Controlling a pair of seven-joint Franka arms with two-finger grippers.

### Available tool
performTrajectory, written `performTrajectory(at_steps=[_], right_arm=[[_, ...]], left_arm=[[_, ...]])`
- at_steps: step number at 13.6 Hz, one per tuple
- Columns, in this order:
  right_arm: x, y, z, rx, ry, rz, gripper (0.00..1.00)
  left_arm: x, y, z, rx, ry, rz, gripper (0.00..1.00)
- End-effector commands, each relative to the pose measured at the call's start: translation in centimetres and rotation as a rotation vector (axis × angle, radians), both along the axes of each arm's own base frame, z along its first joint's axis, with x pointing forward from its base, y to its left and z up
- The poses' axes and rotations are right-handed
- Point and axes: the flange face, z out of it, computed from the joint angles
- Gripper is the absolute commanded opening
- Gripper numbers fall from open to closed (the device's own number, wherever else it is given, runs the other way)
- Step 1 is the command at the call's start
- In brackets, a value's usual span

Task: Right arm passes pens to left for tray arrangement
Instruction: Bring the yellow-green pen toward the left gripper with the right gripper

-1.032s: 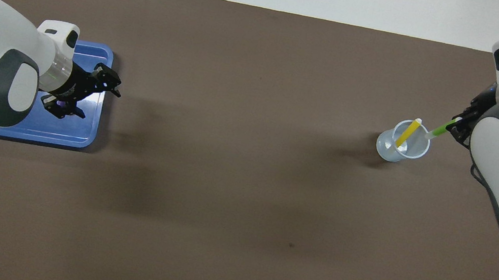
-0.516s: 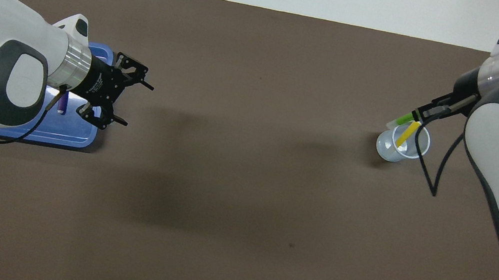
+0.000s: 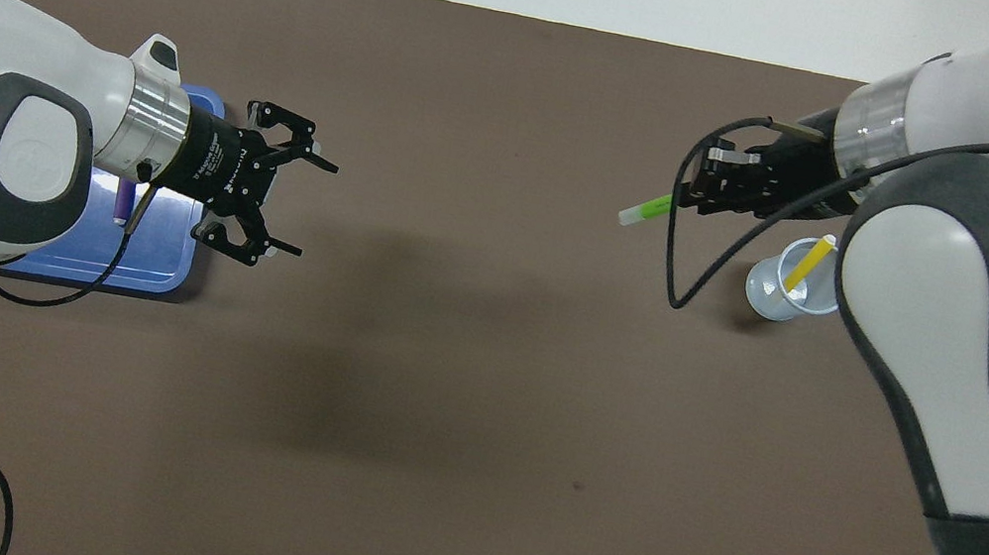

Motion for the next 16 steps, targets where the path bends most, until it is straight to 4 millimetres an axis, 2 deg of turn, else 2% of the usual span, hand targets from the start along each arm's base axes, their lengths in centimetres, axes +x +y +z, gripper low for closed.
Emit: performTrajectory(at_steps=[1,4,6,7,9,10,13,15,16], right_arm=[[0.0,4.5,0.3,0.078,0.03,-0.192,0.0],[-0.8,8.2,-0.3,0.145,0.082,-0.31,0.0],[-1.2,9.8,-0.6,0.189,0.117,-0.398,0.0],[-1.7,11.3,-0.7,0.203,0.124,-0.435,0.0],[-2.0,12.8,-1.2,0.233,0.124,-0.509,0.0],[-2.4,13.8,-1.3,0.239,0.128,-0.519,0.0],[-3.2,15.4,-2.4,0.242,0.131,-0.526,0.0],[-3.3,16.1,-2.6,0.258,0.129,-0.559,0.0],[-3.6,16.8,-2.8,0.26,0.131,-0.559,0.0]], left_arm=[[0.1,-0.6,1.5,-0.083,0.064,0.108,0.97],[0.2,-2.3,2.7,-0.162,0.131,0.193,0.95],[0.6,-3.6,3.9,-0.168,0.145,0.231,0.95],[0.8,-4.3,4.7,-0.172,0.143,0.253,0.95],[0.8,-5.5,5.2,-0.177,0.12,0.266,0.95],[0.5,-6.6,5.4,-0.179,0.109,0.262,0.95],[-0.4,-10.6,5.9,-0.176,0.061,0.281,0.95],[-0.4,-10.6,5.9,-0.174,0.054,0.281,0.94],[-0.4,-10.4,5.8,-0.171,0.045,0.272,0.88]])
